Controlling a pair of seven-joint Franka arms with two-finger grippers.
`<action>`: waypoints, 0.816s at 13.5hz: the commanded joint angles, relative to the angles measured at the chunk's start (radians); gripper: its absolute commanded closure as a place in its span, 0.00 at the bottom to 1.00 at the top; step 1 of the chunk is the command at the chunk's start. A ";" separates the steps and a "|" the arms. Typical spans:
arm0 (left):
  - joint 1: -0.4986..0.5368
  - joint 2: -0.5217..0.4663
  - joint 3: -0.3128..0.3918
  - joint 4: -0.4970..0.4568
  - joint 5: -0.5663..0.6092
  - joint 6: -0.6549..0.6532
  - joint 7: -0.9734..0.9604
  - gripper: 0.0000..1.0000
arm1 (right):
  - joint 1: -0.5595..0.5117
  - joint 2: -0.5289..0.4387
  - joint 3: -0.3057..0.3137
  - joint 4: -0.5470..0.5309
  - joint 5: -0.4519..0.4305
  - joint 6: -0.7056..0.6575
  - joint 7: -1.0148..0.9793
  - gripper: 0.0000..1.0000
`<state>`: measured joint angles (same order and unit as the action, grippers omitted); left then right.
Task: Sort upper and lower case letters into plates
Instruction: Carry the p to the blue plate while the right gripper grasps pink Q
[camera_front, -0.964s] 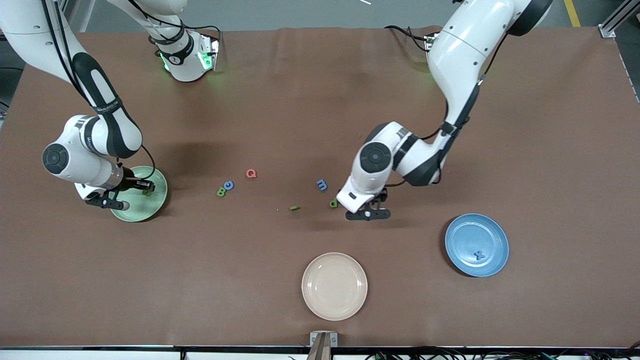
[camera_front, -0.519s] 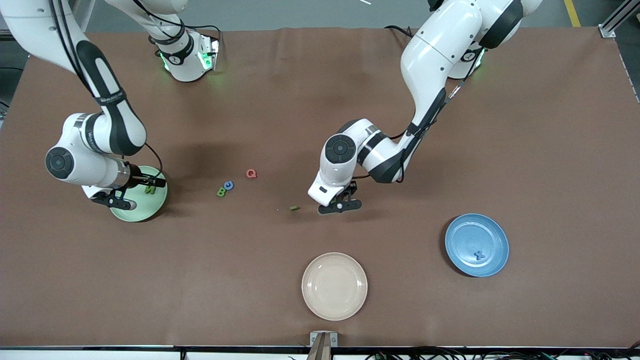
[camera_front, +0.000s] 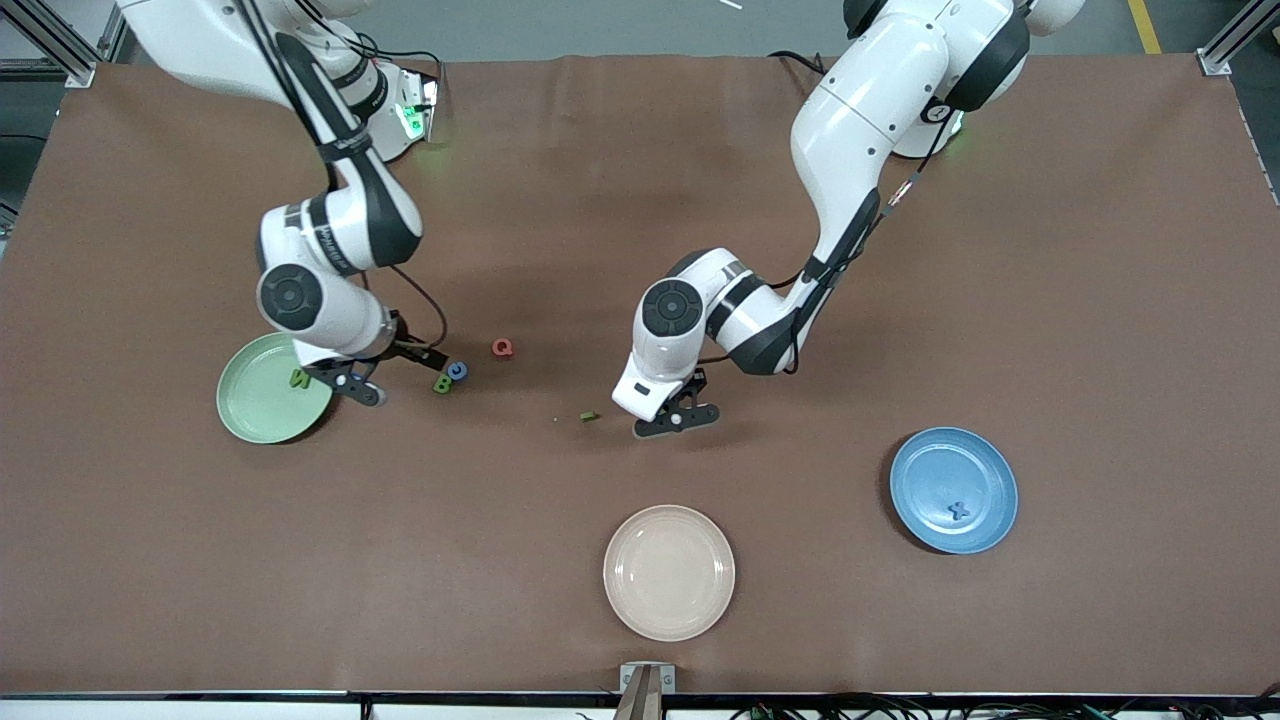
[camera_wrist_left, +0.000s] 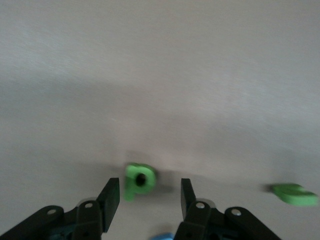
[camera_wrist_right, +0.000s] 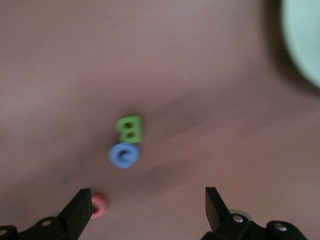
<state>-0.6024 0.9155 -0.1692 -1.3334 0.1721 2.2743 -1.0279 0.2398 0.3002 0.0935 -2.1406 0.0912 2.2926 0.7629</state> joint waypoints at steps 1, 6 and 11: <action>-0.017 0.010 0.025 0.033 0.001 -0.053 0.026 0.43 | 0.077 0.043 -0.008 -0.015 0.051 0.115 0.067 0.00; -0.020 0.039 0.023 0.071 -0.003 -0.042 0.023 0.45 | 0.160 0.158 -0.009 -0.015 0.051 0.295 0.141 0.00; -0.022 0.055 0.023 0.082 -0.003 -0.015 0.026 0.48 | 0.173 0.162 -0.009 -0.033 0.050 0.263 0.141 0.00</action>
<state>-0.6104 0.9413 -0.1575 -1.2842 0.1721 2.2528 -1.0101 0.4004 0.4802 0.0926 -2.1496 0.1344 2.5647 0.8912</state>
